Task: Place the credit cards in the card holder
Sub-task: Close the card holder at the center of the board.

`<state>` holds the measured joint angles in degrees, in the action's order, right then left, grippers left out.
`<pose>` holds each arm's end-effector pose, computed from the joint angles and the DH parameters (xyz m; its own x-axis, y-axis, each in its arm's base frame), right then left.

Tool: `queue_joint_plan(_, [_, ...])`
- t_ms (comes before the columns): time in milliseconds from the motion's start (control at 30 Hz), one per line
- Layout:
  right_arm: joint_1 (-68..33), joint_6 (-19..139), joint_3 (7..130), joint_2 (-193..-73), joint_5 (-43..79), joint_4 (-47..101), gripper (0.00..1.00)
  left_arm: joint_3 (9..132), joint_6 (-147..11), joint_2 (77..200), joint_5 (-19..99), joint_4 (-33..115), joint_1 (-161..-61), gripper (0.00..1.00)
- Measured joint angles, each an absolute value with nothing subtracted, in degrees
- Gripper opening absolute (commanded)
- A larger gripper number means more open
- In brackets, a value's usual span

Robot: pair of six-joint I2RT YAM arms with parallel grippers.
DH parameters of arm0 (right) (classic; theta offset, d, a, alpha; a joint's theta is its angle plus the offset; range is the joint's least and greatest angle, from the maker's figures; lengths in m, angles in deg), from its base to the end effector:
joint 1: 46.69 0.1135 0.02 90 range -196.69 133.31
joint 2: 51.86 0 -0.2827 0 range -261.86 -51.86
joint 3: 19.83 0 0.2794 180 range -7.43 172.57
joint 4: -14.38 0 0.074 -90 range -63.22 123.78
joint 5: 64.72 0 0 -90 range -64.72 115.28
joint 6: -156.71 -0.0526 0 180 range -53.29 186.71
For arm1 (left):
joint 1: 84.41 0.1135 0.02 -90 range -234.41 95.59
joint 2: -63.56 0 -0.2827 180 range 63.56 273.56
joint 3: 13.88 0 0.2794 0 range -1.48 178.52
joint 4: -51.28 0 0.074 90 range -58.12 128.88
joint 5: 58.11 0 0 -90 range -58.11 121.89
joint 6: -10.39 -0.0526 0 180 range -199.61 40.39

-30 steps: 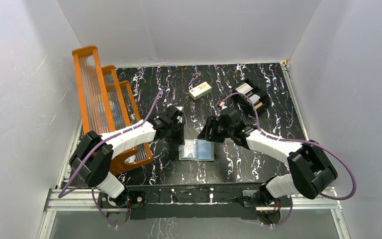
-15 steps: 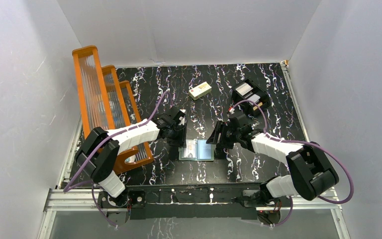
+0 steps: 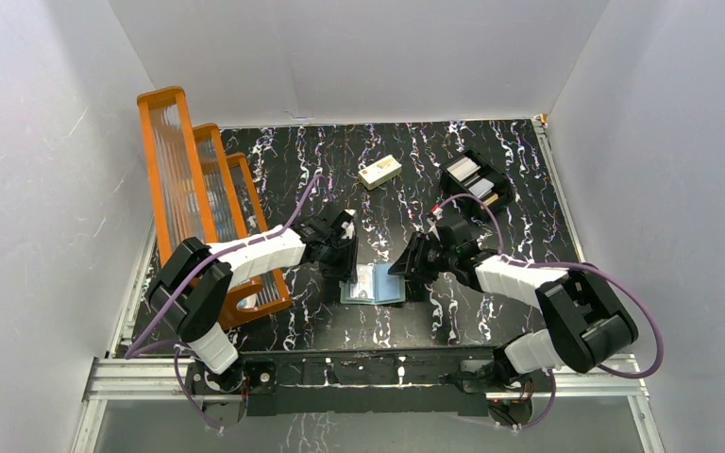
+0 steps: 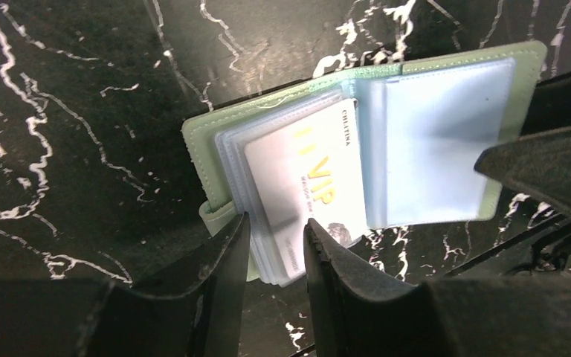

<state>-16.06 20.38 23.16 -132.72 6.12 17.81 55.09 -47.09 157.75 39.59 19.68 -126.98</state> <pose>0.2395 0.1619 0.1395 -0.8937 0.2649 -0.3621 -0.0680 0.7177 0.6930 0.2622 -0.2504 0.1708 -0.9092 0.1117 -0.4012 0.2794 0.8779 -0.3888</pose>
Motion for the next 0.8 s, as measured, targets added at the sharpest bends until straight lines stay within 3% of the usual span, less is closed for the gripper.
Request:
queue_joint_plan(167, [-16.12, 20.36, 22.88, -129.90, 4.44, 16.67, 0.18, 55.09, -45.98, 157.75, 42.54, 22.55, -127.35, 0.30])
queue_joint_plan(300, [-18.40, 22.72, 23.23, -129.79, 4.15, 19.73, 0.06, 55.07, -46.48, 157.60, 45.93, 25.21, -127.65, 0.32])
queue_joint_plan(533, [-27.73, 29.72, 24.52, -129.92, 2.38, 27.62, 0.04, 54.33, -59.22, 153.29, 49.60, 26.98, -127.70, 0.41])
queue_joint_plan(800, [-28.36, 33.63, 25.92, -131.84, -0.13, 29.11, 0.06, 51.95, -80.64, 151.98, 54.54, 27.29, -127.74, 0.45])
